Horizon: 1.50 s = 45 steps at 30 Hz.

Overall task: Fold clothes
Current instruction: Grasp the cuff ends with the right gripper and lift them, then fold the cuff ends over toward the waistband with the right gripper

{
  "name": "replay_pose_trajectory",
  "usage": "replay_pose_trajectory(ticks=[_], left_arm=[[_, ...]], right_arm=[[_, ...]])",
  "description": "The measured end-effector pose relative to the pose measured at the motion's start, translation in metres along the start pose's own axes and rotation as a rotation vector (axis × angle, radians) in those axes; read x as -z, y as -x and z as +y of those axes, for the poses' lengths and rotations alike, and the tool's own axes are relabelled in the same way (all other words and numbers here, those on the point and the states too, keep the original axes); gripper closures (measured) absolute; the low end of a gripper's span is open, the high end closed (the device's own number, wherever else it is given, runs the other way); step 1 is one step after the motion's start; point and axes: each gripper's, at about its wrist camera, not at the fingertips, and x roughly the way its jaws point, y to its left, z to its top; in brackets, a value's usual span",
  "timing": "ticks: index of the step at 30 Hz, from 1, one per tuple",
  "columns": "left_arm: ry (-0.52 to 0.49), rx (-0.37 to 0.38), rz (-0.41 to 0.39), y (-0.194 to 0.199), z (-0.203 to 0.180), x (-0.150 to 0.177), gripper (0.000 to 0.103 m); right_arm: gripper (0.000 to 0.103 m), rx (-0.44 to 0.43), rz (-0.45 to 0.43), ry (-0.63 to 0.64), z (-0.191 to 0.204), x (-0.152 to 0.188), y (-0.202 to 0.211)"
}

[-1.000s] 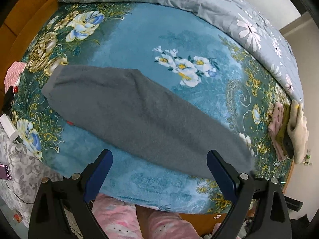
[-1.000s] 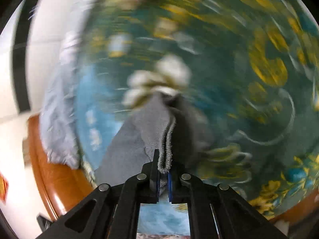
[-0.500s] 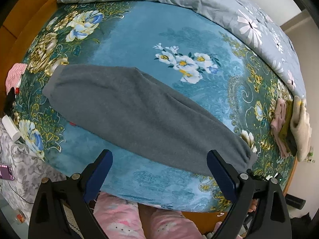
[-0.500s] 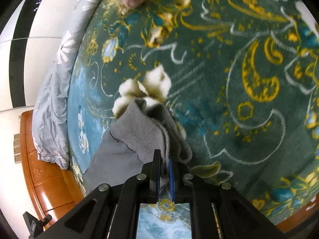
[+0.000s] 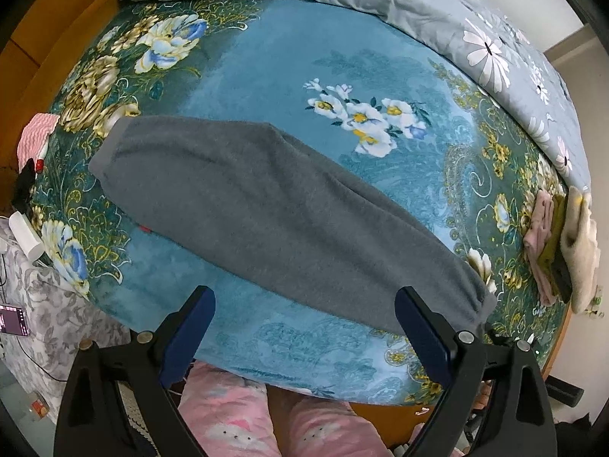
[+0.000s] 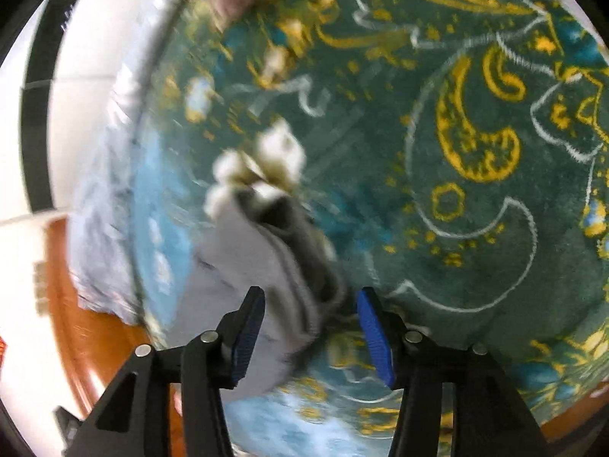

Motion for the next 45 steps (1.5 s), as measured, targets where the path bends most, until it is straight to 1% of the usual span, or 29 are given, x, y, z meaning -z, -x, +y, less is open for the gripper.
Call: replay_pose_trajectory(ticks=[2, 5, 6, 7, 8, 10, 11, 12, 13, 14, 15, 17, 21, 23, 26, 27, 31, 36, 39, 45], left_arm=[[-0.006, -0.006, 0.004, -0.001, -0.001, 0.001, 0.007], [-0.011, -0.016, 0.014, -0.003, -0.001, 0.003, 0.007], [-0.013, -0.019, 0.019, -0.005, -0.001, 0.003, 0.007], [-0.014, -0.022, 0.024, -0.007, -0.001, 0.004, 0.007], [-0.015, -0.024, 0.030, -0.008, -0.002, 0.005, 0.007], [-0.023, -0.025, 0.037, -0.010, -0.004, 0.006, 0.007], [-0.026, -0.026, 0.041, -0.011, -0.005, 0.006, 0.007], [-0.031, -0.024, 0.040, -0.010, -0.006, 0.006, 0.007], [-0.035, -0.023, 0.038, -0.010, -0.008, 0.006, 0.007], [-0.031, -0.018, 0.034, -0.008, -0.007, 0.006, 0.007], [-0.026, -0.013, 0.028, -0.007, -0.006, 0.005, 0.007], [-0.015, -0.003, 0.018, -0.003, -0.003, 0.004, 0.007], [0.023, 0.028, -0.009, 0.005, 0.006, 0.002, 0.007], [0.049, 0.044, -0.021, 0.008, 0.013, 0.002, 0.007], [0.118, 0.077, -0.039, 0.013, 0.033, 0.005, 0.007], [0.142, 0.088, -0.044, 0.014, 0.040, 0.006, 0.007], [0.257, 0.132, -0.064, 0.017, 0.076, 0.010, 0.007], [0.397, 0.192, -0.079, 0.013, 0.125, 0.009, 0.007], [0.427, 0.213, -0.086, 0.010, 0.148, 0.003, 0.007], [0.430, 0.222, -0.089, 0.005, 0.202, -0.021, 0.007]], right_arm=[[0.048, 0.017, 0.013, -0.007, -0.004, -0.002, -0.006], [0.050, -0.012, 0.003, -0.031, -0.004, -0.009, -0.009], [0.052, -0.015, 0.003, -0.028, -0.002, -0.010, -0.010], [0.057, -0.009, 0.005, -0.017, 0.002, -0.010, -0.012], [0.059, -0.002, 0.006, -0.011, 0.004, -0.010, -0.014], [0.067, 0.015, -0.001, -0.026, 0.004, -0.010, -0.018], [0.070, 0.018, -0.004, -0.035, 0.004, -0.010, -0.019], [0.076, 0.010, -0.006, -0.047, 0.002, -0.009, -0.018], [0.085, 0.002, -0.009, -0.059, 0.001, -0.009, -0.016], [0.088, -0.006, -0.011, -0.071, -0.001, -0.008, -0.015], [0.088, -0.012, -0.015, -0.076, 0.000, -0.007, -0.013], [0.089, -0.021, -0.026, -0.041, 0.012, -0.004, -0.006], [0.089, -0.092, -0.056, 0.033, 0.038, 0.005, 0.024], [0.089, -0.089, -0.062, 0.073, 0.051, 0.009, 0.035], [0.089, -0.082, -0.050, 0.091, 0.067, 0.013, 0.041], [0.089, -0.085, -0.046, 0.105, 0.075, 0.015, 0.043], [0.089, -0.103, -0.023, 0.232, 0.125, 0.028, 0.048], [0.089, -0.101, 0.029, 0.405, 0.207, 0.057, 0.028], [0.089, -0.090, 0.056, 0.493, 0.245, 0.082, 0.013], [0.089, -0.024, 0.097, 0.598, 0.316, 0.143, -0.054]])
